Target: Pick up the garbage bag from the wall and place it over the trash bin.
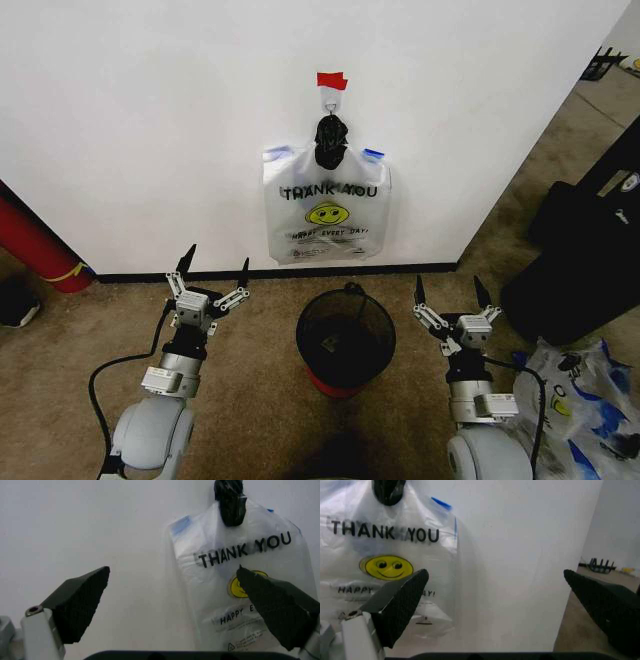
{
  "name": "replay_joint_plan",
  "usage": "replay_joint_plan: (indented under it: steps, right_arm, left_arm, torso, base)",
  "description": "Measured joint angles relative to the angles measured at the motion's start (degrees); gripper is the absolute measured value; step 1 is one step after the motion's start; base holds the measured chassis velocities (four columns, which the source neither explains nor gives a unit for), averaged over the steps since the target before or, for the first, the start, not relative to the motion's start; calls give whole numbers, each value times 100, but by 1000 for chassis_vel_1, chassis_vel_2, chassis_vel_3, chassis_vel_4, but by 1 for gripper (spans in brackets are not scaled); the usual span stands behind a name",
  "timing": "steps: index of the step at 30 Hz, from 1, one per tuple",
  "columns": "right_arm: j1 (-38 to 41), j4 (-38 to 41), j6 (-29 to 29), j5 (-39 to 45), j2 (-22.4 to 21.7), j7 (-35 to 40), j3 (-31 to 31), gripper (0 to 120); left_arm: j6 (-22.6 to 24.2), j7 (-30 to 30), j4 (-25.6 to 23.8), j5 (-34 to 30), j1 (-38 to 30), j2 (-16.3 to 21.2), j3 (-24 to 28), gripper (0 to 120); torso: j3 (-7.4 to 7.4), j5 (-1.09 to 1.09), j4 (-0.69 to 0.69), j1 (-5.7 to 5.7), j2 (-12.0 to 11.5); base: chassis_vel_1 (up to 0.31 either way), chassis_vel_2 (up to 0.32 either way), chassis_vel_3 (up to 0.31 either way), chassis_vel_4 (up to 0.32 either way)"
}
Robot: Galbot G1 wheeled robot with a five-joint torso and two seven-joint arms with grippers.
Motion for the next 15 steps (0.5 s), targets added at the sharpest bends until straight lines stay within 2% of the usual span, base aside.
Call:
replay_joint_plan:
  steps: [8, 11, 15]
  right_arm:
    - [62, -54, 64, -224, 17, 101, 14, 100]
    - [93, -101, 125, -467, 24, 144, 68, 100]
    - [125, -132, 212, -592, 18, 155, 102, 100]
  left_arm:
    - [42, -1, 28, 71, -11, -18, 7, 100]
    - [211, -73, 27, 69, -5, -27, 20, 100]
    - [583, -242, -64, -258, 32, -20, 88, 100]
  torso:
    - [0, 0, 0, 0, 0]
    - [0, 0, 0, 0, 0]
    - [0, 1, 0, 0, 0]
  base:
    - [0, 0, 0, 0]
    - [0, 0, 0, 0]
    - [0, 0, 0, 0]
